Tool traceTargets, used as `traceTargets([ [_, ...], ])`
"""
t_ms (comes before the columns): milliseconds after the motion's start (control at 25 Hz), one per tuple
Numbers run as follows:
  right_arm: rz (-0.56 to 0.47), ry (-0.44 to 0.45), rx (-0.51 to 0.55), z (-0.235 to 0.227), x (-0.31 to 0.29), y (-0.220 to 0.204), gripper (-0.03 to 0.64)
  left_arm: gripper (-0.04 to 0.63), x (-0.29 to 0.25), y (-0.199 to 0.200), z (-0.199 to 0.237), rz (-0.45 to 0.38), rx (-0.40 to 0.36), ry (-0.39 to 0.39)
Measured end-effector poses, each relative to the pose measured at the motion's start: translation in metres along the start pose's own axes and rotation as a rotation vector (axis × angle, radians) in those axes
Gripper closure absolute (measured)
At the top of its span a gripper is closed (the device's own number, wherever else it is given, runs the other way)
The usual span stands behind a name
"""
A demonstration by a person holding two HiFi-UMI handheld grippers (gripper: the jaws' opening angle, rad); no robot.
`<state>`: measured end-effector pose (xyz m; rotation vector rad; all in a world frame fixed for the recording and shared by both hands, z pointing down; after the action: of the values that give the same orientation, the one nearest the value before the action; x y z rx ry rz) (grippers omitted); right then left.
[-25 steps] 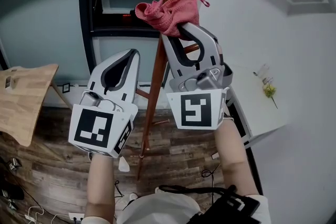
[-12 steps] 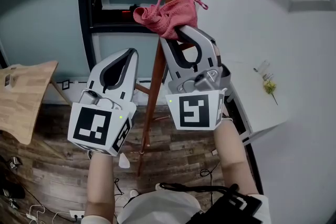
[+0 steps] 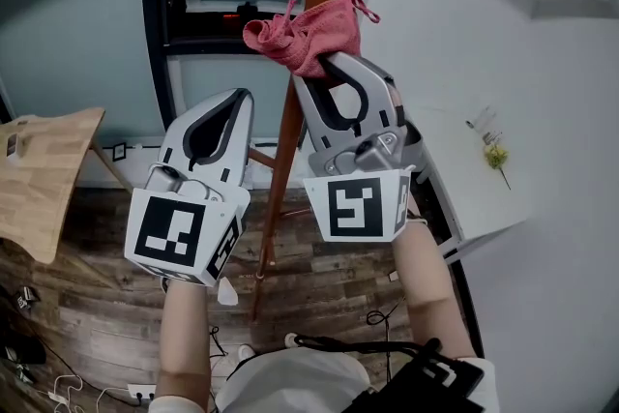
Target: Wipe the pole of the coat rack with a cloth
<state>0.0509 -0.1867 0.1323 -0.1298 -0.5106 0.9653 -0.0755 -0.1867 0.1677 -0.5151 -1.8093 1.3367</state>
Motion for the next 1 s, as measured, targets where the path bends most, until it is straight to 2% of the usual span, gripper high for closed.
traceTargets([
  [240, -0.006, -0.006, -0.014, 0.018, 0.013, 0.0, 0.535, 0.583, 0.014, -0.011, -0.004, 0.001, -0.008, -0.001],
  [1000, 0.009, 0.027, -0.036, 0.025, 0.011, -0.006, 0.535, 0.583, 0.008, -0.011, 0.002, 0.035, 0.005, 0.01],
])
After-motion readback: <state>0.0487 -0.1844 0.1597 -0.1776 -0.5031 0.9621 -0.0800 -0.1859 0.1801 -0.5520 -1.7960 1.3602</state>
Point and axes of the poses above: the fingertips, and each gripper's own axes: x backward along the fingers, z to its left, y out of its top, the point moved 7 cm from there along x, backward along the fingers, and after that the axes turned 4 degrees about x, right-handed, at the moved point
